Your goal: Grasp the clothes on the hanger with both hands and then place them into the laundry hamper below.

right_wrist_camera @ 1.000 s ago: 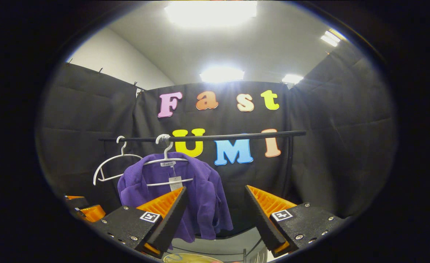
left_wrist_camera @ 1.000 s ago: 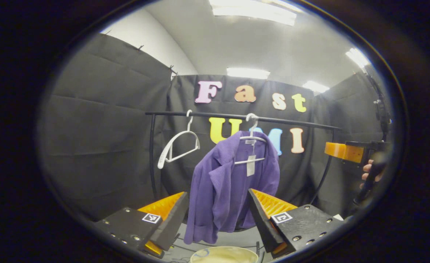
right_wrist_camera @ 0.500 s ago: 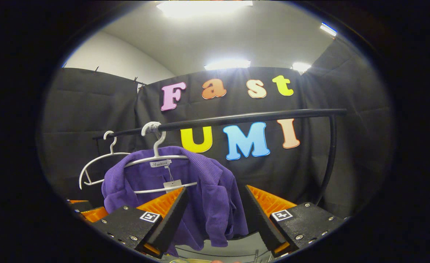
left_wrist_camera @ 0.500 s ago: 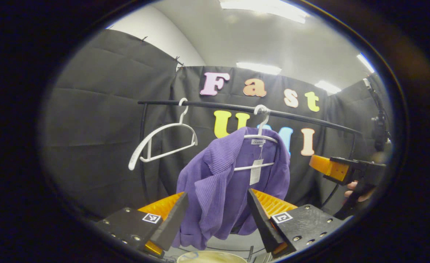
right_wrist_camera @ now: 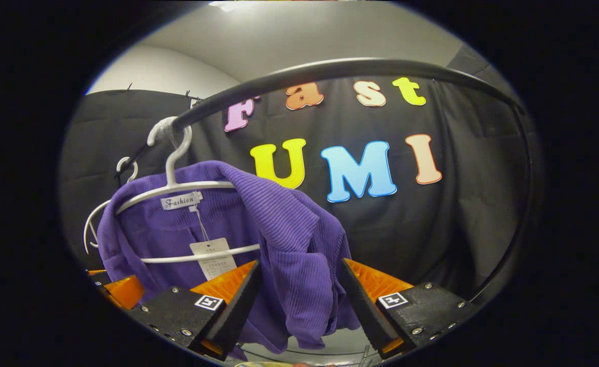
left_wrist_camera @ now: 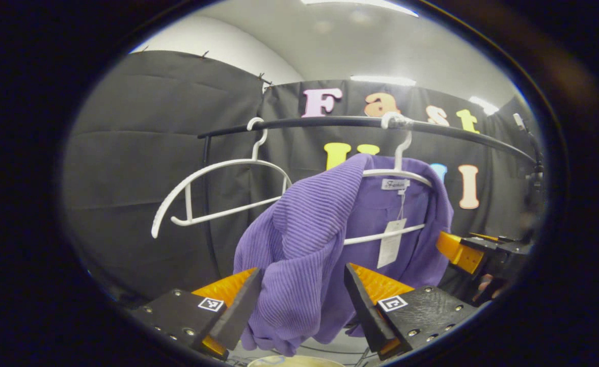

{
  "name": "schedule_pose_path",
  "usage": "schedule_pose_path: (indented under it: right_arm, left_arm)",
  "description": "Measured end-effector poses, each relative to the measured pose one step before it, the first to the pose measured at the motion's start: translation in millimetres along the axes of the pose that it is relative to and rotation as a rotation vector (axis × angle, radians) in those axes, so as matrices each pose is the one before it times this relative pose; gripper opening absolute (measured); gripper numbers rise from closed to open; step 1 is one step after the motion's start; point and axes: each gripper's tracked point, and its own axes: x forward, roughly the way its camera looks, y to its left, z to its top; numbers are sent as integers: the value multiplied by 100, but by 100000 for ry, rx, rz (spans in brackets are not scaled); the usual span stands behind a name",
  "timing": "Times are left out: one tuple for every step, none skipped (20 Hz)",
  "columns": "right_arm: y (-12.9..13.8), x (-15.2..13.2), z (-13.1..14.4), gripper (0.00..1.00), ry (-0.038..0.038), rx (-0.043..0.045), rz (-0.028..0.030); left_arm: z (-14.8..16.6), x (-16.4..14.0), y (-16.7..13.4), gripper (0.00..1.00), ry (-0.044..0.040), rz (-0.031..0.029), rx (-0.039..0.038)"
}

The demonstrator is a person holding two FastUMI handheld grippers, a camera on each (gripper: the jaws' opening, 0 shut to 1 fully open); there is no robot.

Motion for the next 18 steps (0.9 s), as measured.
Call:
schedule_pose_path:
  right_arm:
    - [-155, 778, -324, 95, 972, 1376, 421]
    - [264, 835, -188, 95, 114, 1848, 1607]
    - [191, 692, -20, 95, -488, 978, 1170]
    - [194, 692, -283, 95, -155, -138, 929]
    - [-54, 542, -329, 95, 456, -859, 461]
    - [37, 277, -339, 96, 546, -808, 813]
    - [-169, 97, -94, 96, -225, -513, 477]
    - [62, 161, 99, 95, -1299, 31, 644]
    - [-56, 202, 290, 95, -1648, 527, 421]
    - [166, 190, 236, 92, -1399, 756, 949]
    - [266, 266, 209, 86, -672, 751, 1834]
    - [586, 444, -90, 75, 268, 533, 2521]
    - [148, 286, -88, 68, 454, 92, 2185]
    - [-187, 375, 9, 54, 228, -63, 1533]
    - [195, 228, 52, 44, 486, 480, 1742]
    - [382, 58, -275, 34, 1956, 1713, 2422]
    - [759, -218, -229, 28, 2117, 3061, 4075]
    - [605, -310, -160, 15, 683, 2833, 3609]
  left_arm:
    - [36, 449, -233, 93, -661, 1421, 271]
    - [124, 445, -209, 93, -617, 1389, -59]
    - [11, 284, 27, 90, -432, 1076, -161]
    - [-8, 298, -22, 96, 81, 1210, 39]
    - [-146, 250, 179, 93, 243, 1360, 312]
    - [62, 227, 191, 96, -9, 1323, -5]
    - [92, 59, 305, 93, -472, 1781, -306]
    - [107, -23, -25, 94, -241, 206, -1035]
    - [-63, -107, -152, 96, -133, -516, -1277]
    - [160, -133, -8, 89, -620, 64, -887]
    - [4, 142, 569, 94, -1177, 3026, -755]
    - [-198, 9, -199, 77, 822, -54, -1661]
    - [-589, 236, -760, 60, 1386, -1663, -1961]
    - [-284, 129, 141, 46, 555, 3146, -1793]
    - [93, 455, 37, 31, -829, 1380, -2729]
    - [-67, 82, -463, 17, -881, -2157, -2471]
    - [223, -1005, -279, 18, -607, -2087, -1674]
    - [327, -327, 1, 18, -1237, -860, -81]
